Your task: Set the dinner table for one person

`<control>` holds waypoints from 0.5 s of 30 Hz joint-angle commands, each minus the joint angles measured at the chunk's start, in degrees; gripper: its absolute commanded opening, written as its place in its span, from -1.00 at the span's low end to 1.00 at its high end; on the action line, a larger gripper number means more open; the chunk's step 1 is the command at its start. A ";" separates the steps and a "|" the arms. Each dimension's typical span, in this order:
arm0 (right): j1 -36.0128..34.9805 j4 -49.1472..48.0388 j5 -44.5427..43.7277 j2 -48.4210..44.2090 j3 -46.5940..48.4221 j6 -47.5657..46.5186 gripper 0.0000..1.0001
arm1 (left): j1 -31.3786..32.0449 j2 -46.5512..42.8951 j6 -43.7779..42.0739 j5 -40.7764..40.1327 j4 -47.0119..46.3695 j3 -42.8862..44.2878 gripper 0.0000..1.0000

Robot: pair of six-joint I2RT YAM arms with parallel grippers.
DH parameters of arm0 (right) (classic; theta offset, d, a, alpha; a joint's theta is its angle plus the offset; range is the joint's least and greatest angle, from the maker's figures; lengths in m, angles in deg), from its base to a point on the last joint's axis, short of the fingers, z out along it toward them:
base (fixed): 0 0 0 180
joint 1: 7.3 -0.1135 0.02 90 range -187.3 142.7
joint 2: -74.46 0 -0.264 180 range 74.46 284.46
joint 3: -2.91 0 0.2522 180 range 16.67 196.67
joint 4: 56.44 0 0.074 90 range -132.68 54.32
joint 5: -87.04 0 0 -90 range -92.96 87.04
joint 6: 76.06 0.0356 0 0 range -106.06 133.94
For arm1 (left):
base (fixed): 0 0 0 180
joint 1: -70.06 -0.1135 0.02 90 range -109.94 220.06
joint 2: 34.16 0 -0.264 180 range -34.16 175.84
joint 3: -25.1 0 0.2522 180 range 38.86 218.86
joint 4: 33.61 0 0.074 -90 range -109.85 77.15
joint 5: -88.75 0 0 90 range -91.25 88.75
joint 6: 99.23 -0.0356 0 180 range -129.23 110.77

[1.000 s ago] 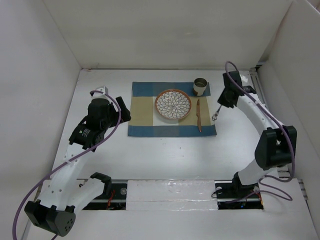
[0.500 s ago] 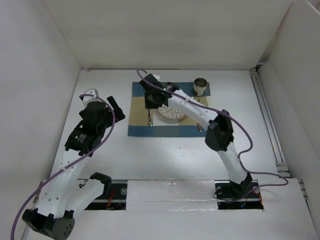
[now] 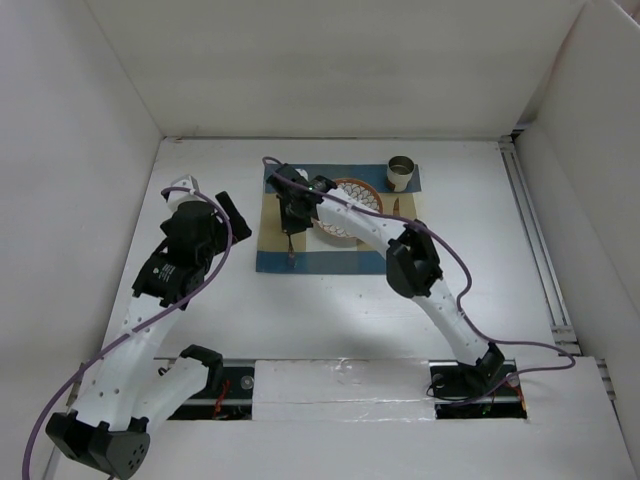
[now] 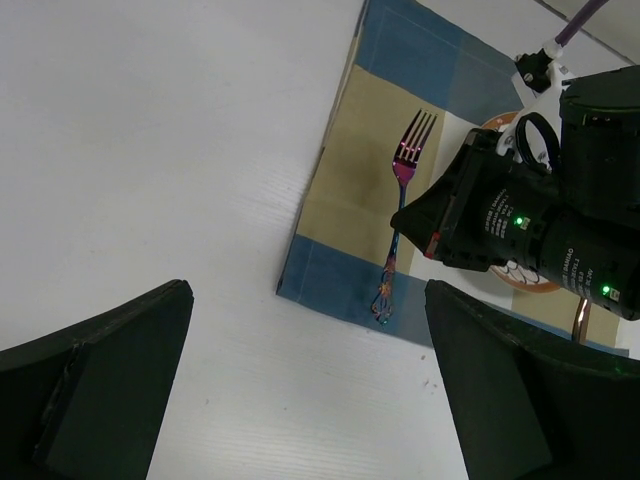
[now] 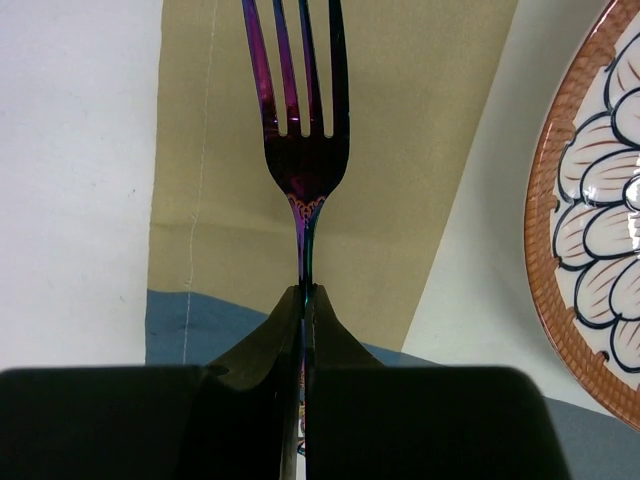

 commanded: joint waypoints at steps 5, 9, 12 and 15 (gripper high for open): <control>1.73 -2.40 1.83 1.66 2.88 2.73 -1.00 | 0.03 -0.92 -0.81 0.88 -1.01 0.15 1.00; 2.96 -3.01 2.89 2.89 3.41 2.73 -1.00 | 0.03 -0.92 -0.81 1.41 -1.01 0.15 1.00; 2.96 -3.80 2.27 2.90 2.70 2.73 -1.00 | 0.03 -0.92 -0.81 1.93 -1.01 0.15 1.00; 3.49 -3.80 2.27 2.90 2.70 2.73 -1.00 | 0.03 -0.92 -1.34 1.94 -1.01 0.15 1.00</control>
